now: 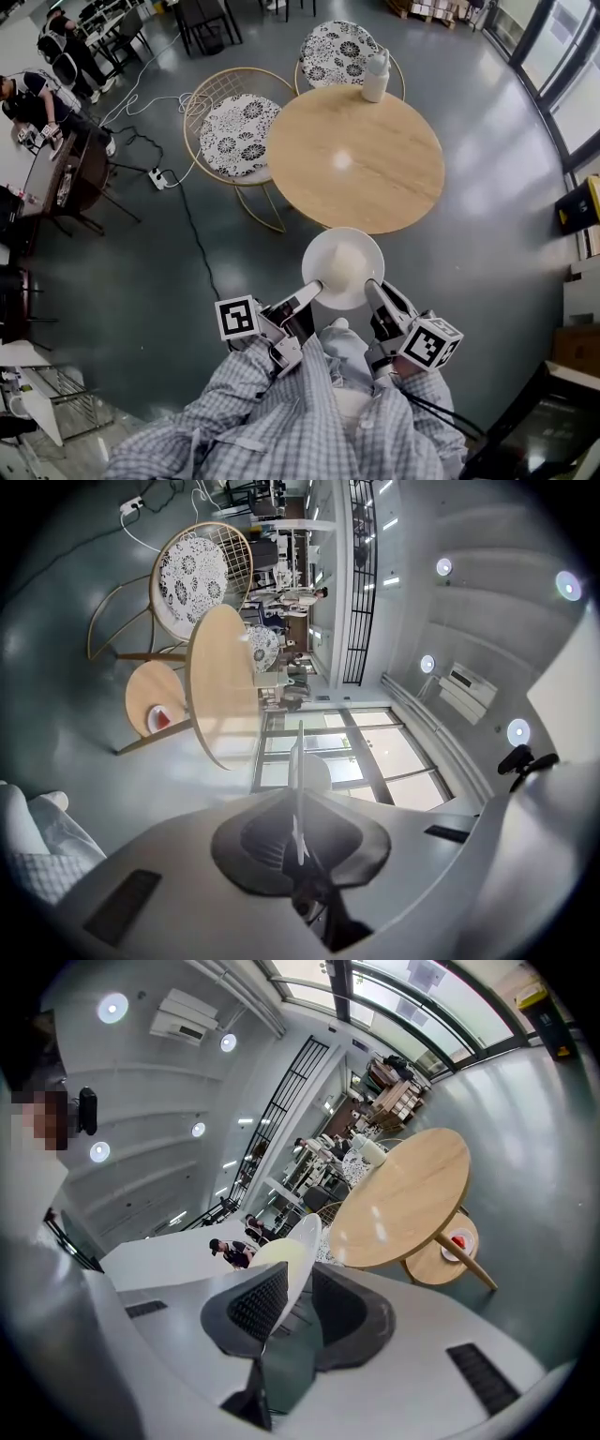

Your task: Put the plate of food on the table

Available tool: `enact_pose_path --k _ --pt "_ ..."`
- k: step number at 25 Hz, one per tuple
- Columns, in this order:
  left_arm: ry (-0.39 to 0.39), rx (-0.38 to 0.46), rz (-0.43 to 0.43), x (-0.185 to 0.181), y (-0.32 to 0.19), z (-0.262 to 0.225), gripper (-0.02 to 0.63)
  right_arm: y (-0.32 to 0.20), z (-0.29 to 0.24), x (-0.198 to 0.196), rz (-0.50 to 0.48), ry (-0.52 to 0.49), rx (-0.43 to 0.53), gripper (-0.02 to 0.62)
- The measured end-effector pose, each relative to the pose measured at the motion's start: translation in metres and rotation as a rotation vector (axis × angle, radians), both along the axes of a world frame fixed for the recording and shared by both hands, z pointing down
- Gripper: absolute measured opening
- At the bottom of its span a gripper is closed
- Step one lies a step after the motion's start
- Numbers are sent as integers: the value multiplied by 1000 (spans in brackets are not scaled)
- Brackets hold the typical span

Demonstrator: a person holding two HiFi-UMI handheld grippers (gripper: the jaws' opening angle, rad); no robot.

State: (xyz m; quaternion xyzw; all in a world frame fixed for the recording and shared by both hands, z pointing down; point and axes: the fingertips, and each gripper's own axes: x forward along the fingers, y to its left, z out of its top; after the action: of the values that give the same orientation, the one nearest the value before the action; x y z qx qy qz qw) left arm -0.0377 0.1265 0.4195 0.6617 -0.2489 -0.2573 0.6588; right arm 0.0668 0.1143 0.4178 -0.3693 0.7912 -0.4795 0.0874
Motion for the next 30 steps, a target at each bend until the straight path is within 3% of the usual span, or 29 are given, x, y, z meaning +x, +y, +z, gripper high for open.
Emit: enact_pose_path --k 13,30 --pt "24 -17 -63 38 -23 13 25 -30 7 39 -25 44 32 87" --pt "-11 -24 -21 46 -27 14 25 -31 14 47 -4 33 4 87"
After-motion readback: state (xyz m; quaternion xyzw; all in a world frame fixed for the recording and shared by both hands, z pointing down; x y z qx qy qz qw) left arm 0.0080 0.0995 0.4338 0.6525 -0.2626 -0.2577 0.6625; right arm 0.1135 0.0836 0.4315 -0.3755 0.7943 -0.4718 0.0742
